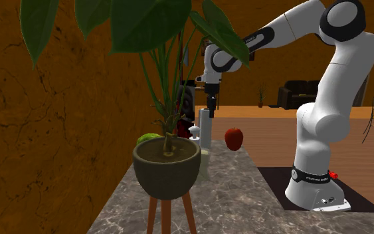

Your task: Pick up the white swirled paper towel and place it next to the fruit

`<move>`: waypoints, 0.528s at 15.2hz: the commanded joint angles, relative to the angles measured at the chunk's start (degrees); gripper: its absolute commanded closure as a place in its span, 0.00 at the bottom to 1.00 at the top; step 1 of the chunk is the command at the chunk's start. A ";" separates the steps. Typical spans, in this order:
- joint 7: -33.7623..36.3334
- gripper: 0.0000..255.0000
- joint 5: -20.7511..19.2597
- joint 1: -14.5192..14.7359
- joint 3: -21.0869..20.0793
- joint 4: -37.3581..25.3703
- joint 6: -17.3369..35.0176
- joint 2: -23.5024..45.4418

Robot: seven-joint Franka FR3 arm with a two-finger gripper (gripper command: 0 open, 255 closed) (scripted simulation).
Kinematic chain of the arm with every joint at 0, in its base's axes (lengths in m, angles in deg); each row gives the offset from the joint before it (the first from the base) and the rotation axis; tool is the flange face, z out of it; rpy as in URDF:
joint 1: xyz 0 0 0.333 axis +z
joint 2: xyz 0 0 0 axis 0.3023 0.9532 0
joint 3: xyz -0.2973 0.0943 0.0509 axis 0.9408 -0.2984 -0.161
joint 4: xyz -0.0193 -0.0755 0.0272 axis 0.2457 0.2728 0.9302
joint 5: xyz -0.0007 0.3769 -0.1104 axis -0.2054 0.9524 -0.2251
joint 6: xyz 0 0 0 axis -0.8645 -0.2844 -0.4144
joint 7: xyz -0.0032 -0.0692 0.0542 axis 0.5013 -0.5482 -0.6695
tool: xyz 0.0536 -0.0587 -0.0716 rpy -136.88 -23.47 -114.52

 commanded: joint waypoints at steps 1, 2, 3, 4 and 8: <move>-0.35 1.00 0.08 -0.06 0.33 1.05 1.74 0.68; -0.42 1.00 0.14 -0.05 0.43 1.55 2.56 1.00; -0.51 1.00 0.21 -0.03 0.53 2.05 3.38 1.34; -0.59 1.00 0.28 -0.02 0.61 2.47 4.10 1.65; -0.59 1.00 0.28 -0.02 0.61 2.47 4.10 1.65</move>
